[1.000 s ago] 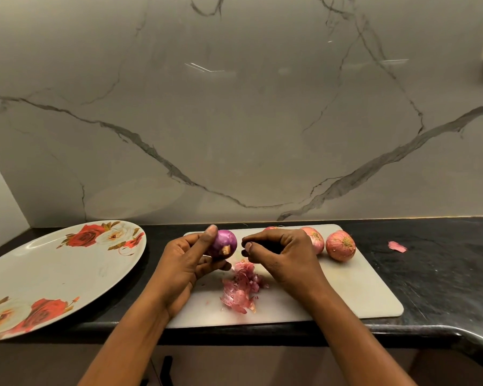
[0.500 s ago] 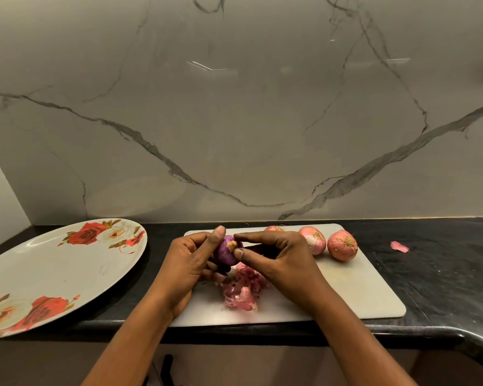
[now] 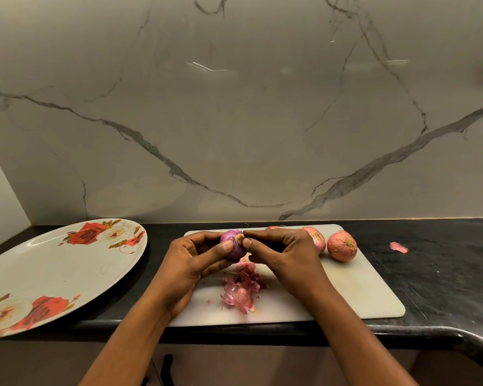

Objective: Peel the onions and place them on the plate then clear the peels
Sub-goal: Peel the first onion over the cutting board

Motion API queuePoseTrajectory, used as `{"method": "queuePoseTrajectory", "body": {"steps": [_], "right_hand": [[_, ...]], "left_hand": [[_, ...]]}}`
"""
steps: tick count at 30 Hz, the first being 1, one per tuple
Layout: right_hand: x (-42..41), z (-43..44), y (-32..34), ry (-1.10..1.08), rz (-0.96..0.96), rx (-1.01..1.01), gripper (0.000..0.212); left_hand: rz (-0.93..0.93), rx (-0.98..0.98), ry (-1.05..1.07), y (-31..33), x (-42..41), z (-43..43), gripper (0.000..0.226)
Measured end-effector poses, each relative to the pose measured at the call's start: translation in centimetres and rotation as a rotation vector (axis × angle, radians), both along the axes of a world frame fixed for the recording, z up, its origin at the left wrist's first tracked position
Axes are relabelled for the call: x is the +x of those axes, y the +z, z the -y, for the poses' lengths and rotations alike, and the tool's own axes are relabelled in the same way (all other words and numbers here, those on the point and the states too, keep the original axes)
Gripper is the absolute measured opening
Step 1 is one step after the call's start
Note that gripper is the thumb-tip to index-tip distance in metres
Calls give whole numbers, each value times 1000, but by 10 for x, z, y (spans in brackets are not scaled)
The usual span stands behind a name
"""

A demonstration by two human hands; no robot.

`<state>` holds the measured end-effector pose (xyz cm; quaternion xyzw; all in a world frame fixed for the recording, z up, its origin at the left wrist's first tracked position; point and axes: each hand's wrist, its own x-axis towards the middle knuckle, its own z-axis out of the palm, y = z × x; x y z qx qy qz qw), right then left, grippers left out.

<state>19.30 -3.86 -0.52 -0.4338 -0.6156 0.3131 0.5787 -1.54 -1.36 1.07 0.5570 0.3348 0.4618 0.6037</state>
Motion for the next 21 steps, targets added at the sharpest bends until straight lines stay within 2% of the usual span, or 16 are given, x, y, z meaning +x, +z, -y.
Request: {"method": "queuePoseTrajectory", "body": {"steps": [7,21], "right_hand": [[0,4,1,-48,80,34,18],[-7,9,0,-206,483,246,13]], "left_hand": [[-63,46,19,-1,1,1,51],[-109,22,38,2,4,6,41]]}}
